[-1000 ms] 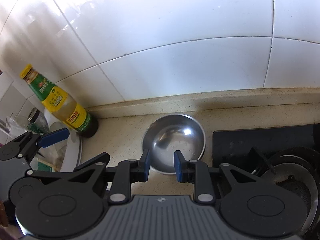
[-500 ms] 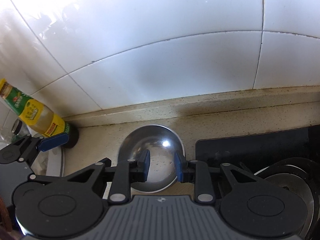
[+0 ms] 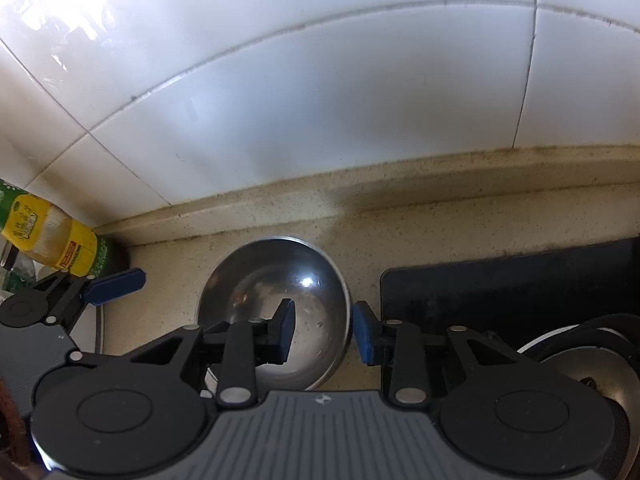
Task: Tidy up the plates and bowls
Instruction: 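Grip the wall-side steel bowl rim with both tools and lift it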
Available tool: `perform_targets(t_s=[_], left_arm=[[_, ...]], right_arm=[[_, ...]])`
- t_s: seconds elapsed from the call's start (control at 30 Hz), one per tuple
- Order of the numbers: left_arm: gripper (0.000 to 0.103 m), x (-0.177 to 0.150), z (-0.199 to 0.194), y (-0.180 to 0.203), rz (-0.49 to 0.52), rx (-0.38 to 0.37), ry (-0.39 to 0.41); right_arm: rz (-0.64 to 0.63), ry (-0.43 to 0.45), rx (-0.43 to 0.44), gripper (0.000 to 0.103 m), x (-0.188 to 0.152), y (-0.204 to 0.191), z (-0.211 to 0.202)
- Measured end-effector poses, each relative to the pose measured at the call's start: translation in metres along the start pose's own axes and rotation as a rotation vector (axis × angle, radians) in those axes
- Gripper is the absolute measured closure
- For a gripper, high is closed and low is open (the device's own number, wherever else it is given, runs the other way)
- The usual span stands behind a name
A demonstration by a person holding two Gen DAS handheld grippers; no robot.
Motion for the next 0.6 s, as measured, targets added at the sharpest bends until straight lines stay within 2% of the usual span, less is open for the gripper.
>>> perform_targets(t_s=[0.33,0.4,0.47,0.5,0.6], left_arm=[[0.013,-0.002,0.021,-0.002,-0.034,-0.040,-0.044],[0.020,-0.004,0.027,-0.001,-0.028,-0.039,-0.054],[0.037,-0.005,0.033,-0.001,-0.028,-0.036,-0.071],[0.041,-0.006,0.036,-0.001,-0.027,-0.040,-0.086],[0.043,-0.005,0.040,0.001,-0.028,-0.066,-0.087]], right_arm=[[-0.018,-0.030,0.001,0.068,-0.003,-0.001,0.016],[-0.022,-0.049,0.001,0.068,-0.004,-0.002,0.023],[-0.024,-0.060,0.001,0.068,-0.006,-0.002,0.028],[-0.028,-0.063,0.005,0.069,-0.007,-0.003,0.031],[-0.045,-0.064,0.000,0.076,-0.009,-0.004,0.036]])
Point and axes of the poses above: each gripper's, at about its wrist camera, not at the fingertips, and z roughly the way its jaws point, y to its right, x to its top, the point moved 5 cm from there along z, roughly the way its jaws point, and after that the axes turned 11 degrees about -z, right-handed, at the moved point
